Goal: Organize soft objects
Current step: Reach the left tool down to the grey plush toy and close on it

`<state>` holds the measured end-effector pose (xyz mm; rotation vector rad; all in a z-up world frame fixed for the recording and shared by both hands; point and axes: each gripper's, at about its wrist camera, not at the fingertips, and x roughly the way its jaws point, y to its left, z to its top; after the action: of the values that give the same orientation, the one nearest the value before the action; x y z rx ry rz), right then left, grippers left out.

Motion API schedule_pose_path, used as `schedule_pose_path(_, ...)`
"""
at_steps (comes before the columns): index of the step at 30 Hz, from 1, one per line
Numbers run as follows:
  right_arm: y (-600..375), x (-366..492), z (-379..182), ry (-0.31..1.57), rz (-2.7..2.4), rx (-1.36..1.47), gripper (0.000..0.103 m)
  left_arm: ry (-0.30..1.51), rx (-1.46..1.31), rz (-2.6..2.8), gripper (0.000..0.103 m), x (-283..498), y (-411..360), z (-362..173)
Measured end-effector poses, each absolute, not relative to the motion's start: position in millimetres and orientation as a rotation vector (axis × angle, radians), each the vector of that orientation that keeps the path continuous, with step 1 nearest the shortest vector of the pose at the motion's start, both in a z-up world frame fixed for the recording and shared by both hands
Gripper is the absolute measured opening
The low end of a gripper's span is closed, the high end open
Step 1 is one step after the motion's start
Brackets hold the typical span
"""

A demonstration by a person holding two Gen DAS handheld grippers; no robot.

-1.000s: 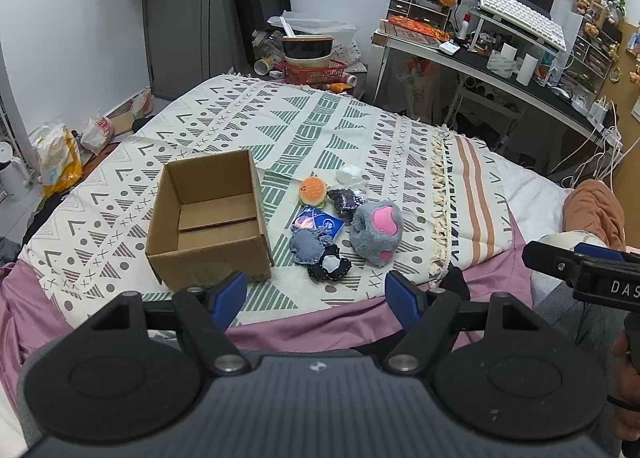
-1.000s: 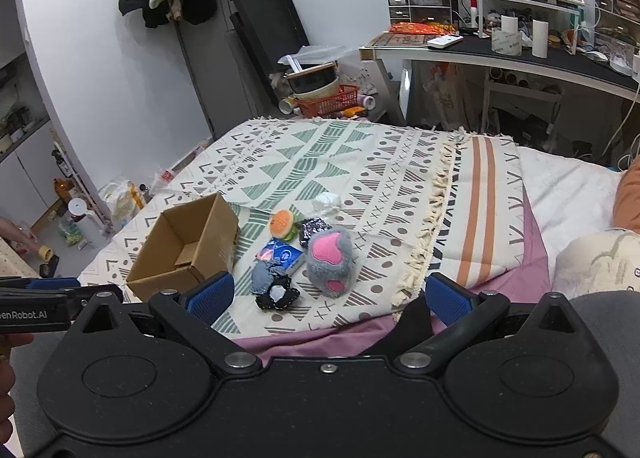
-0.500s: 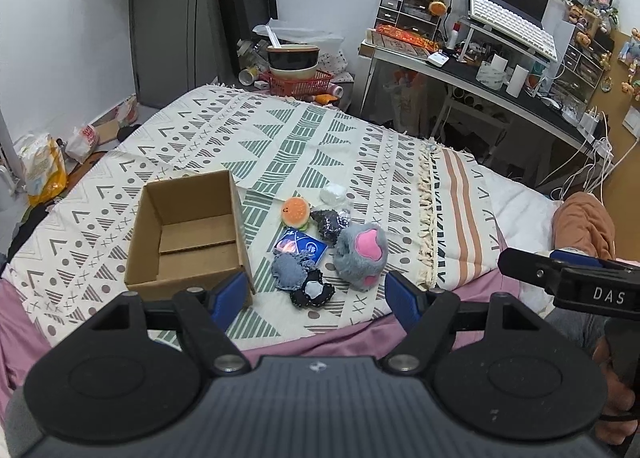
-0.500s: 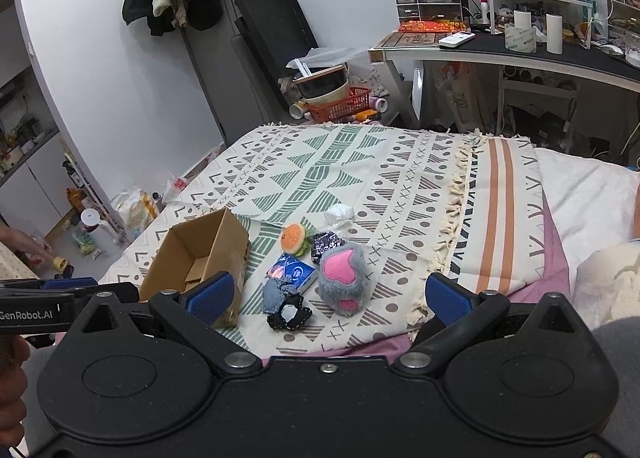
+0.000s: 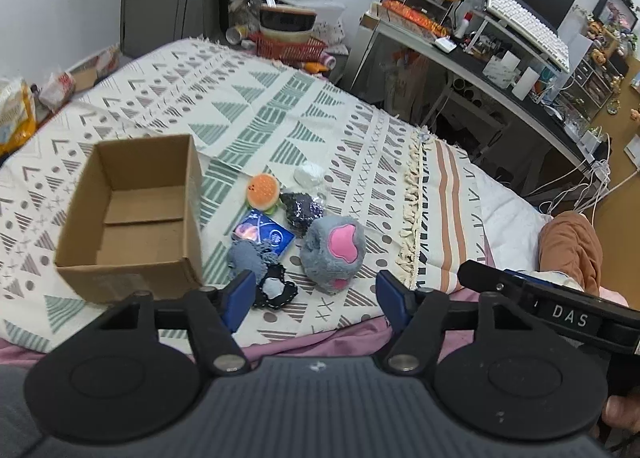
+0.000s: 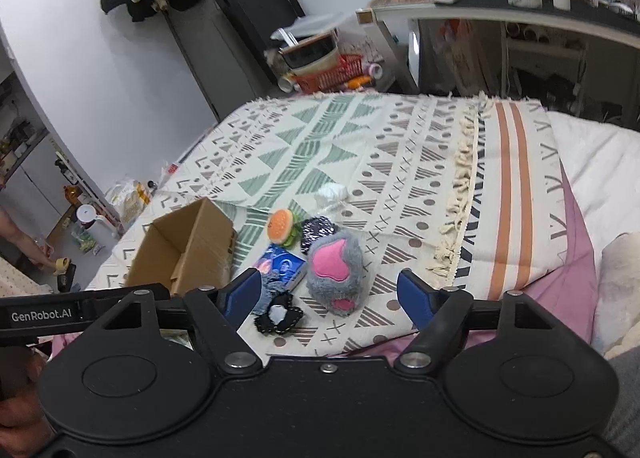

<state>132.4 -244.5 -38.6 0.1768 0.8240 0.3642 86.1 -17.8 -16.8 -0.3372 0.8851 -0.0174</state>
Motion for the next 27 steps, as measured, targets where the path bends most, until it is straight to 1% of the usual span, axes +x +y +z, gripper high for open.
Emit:
schedule_pose_path(1,-244.4,135.8,-42.6,0.831,0.362,0.179,0.07,0.893,-0.345,-0.017,0.06,91.4,-19.0,-21.3)
schedule_pose_path(3,-245.4,144.8,-50.2,0.85,0.36,0.188,0.064,0.912,-0.36,-0.023,0.053,100.7,-20.7,-29.5)
schedule_pose_path(5,-247.1,154.6,-58.2,0.872,0.356,0.2,0.06,0.933,-0.374,-0.027,0.048,110.6,-22.4,-38.5)
schedule_pose_path(7,-248.4,163.4,-66.6,0.892,0.35,0.213,0.057,0.955,-0.384,-0.036,0.046,121.1,-24.9,-47.5)
schedule_pose_path(10,-249.7,174.4,-76.7,0.917,0.356,0.237,0.048,0.978,-0.401,-0.046,0.038,136.0,-26.6,-59.4)
schedule_pose_path(12,-250.1,181.9,-83.7,0.938,0.363,0.256,0.038,0.996,-0.414,-0.057,0.031,145.6,-26.3,-68.8)
schedule_pose_path(14,-249.4,188.2,-89.4,0.955,0.379,0.28,0.033,1.016,-0.425,-0.067,0.029,156.9,-24.7,-78.5)
schedule_pose_path(15,-248.8,191.9,-92.2,0.964,0.388,0.294,0.03,1.03,-0.43,-0.072,0.027,163.2,-23.9,-83.6)
schedule_pose_path(17,-245.6,198.3,-97.4,0.983,0.401,0.306,0.027,1.053,-0.447,-0.084,0.024,176.2,-20.8,-93.1)
schedule_pose_path(27,-216.8,226.9,-123.4,1.059,0.301,0.247,0.027,1.125,-0.446,-0.061,0.022,226.9,-13.1,-133.0)
